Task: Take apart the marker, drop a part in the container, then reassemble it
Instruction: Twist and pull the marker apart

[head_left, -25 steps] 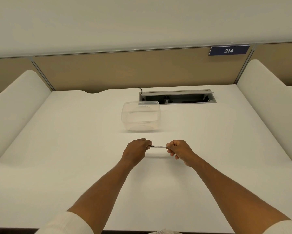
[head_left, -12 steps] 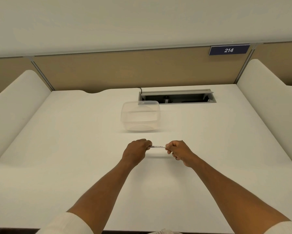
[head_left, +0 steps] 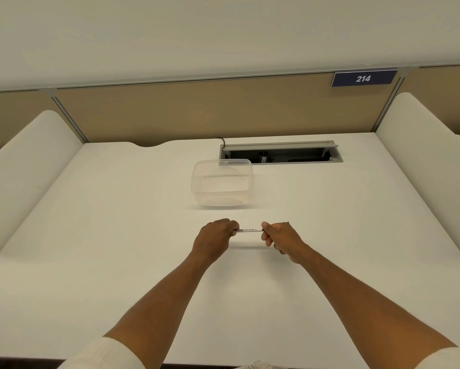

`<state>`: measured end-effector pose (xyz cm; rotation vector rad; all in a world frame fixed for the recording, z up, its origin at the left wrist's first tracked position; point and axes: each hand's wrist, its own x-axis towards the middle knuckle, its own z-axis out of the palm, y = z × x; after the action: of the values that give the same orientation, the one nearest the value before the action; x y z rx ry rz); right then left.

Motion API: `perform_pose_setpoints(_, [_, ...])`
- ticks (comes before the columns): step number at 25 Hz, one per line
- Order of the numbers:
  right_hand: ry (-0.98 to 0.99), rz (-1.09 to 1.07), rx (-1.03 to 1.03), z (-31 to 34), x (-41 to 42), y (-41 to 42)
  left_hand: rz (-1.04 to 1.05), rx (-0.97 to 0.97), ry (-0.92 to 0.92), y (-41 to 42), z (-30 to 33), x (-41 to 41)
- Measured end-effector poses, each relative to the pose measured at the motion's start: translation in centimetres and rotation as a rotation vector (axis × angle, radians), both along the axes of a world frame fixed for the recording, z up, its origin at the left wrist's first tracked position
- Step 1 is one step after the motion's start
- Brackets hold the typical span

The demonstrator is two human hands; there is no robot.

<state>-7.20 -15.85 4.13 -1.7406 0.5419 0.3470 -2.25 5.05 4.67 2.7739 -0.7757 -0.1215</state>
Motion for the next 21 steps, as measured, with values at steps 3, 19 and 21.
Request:
perform_pose_setpoints(3, [-0.042,0.024,-0.111,0.0,0.3,0.7,0.012,-0.006,0.006,0.2,0.1,0.0])
perform_pose_setpoints(19, [-0.082,-0.004,-0.019,0.0,0.0,0.8,0.001,-0.043,-0.006,0.8,1.1,-0.7])
perform_pose_setpoints(21, [-0.095,-0.001,0.015,0.0,-0.2,0.7,-0.001,-0.038,-0.005,1.0,1.1,-0.8])
